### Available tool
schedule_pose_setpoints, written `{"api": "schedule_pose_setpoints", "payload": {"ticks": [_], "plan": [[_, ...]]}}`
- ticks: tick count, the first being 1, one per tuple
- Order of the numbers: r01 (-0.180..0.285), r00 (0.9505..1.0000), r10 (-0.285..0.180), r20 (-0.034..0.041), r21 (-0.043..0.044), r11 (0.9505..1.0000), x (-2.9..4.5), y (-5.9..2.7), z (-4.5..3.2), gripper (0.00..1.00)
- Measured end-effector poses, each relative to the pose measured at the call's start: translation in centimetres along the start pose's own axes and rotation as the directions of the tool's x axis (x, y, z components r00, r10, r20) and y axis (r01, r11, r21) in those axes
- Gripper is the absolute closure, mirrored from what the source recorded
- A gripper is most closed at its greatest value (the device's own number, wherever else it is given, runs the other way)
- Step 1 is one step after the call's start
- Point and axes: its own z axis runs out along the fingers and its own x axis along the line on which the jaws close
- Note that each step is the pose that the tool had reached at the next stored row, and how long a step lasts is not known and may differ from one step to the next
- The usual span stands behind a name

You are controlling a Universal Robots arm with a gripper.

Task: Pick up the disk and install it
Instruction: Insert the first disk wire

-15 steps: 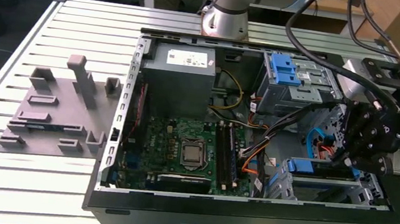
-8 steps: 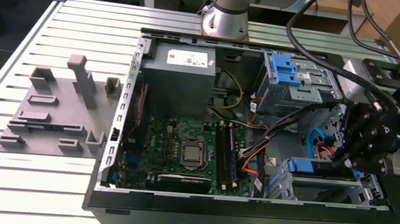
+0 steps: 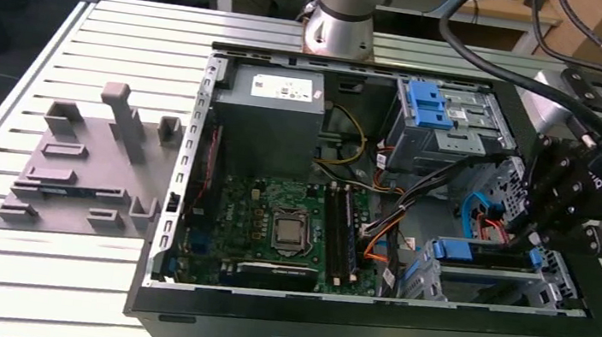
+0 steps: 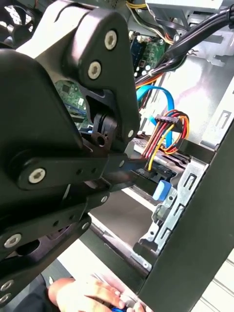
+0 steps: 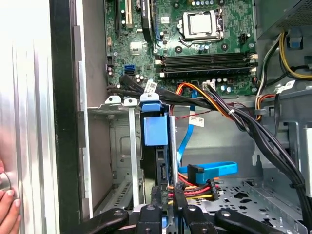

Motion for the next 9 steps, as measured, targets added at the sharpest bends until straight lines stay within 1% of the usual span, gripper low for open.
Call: {"api": "schedule_pose_setpoints", "payload": {"ticks": [3,5,9], "plan": [[0.0,1.0,0.0,-0.0001,0.0,1.0,0.0,0.0,-0.03,0.78],[0.0,1.0,0.0,-0.0002,0.0,1.0,0.0,0.0,-0.04,0.89],[0.0,1.0,0.0,-0.0001,0.0,1.0,0.0,0.0,-0.07,0.89]]}}
